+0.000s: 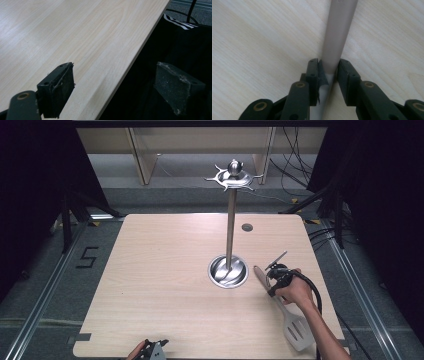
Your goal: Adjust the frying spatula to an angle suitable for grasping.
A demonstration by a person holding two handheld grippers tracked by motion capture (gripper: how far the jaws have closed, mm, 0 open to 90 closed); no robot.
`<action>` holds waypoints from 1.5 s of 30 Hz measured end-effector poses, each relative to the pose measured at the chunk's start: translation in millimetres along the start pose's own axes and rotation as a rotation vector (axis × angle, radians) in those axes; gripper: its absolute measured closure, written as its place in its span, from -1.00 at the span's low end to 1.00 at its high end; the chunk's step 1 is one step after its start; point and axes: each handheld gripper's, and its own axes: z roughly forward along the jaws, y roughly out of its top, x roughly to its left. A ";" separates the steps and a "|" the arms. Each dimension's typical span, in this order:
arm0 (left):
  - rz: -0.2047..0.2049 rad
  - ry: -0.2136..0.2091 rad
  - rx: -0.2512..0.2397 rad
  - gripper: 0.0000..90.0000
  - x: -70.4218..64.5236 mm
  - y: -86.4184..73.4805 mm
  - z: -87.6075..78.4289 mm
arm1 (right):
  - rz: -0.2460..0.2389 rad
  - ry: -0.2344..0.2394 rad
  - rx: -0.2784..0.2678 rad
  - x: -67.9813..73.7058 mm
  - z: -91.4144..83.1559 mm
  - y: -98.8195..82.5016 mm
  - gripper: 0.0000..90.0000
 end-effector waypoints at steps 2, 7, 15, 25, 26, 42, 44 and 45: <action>-0.012 -0.003 -0.015 -0.66 0.0 -0.5 0.4 | 0.016 0.009 -0.020 -1.8 -1.8 -3.5 0.61; 0.000 0.005 -0.001 -0.66 0.5 -0.1 0.2 | 0.010 -0.011 -0.077 -8.0 -11.5 -9.7 0.66; -0.003 0.007 -0.002 -0.66 0.7 -0.4 0.3 | 0.019 -0.009 -0.179 -5.3 -31.2 -18.6 0.69; -0.003 0.008 0.000 -0.66 0.9 -0.3 0.5 | -0.011 0.005 -0.379 -10.0 -60.7 -42.8 0.69; -0.006 0.002 0.002 -0.66 0.9 -0.3 0.7 | 0.000 0.009 -0.420 -9.9 -65.2 -47.7 0.69; -0.019 0.011 -0.004 -0.65 4.6 -1.0 -1.2 | 0.007 -0.010 -0.663 0.5 -101.2 -75.7 0.69; -0.030 0.010 -0.010 -0.66 5.0 -1.5 -1.4 | 0.003 -0.006 -0.684 1.0 -104.1 -78.7 0.69; -0.014 0.023 -0.002 -0.66 5.8 -1.3 -1.8 | 0.005 -0.013 -0.701 1.3 -105.0 -80.1 0.69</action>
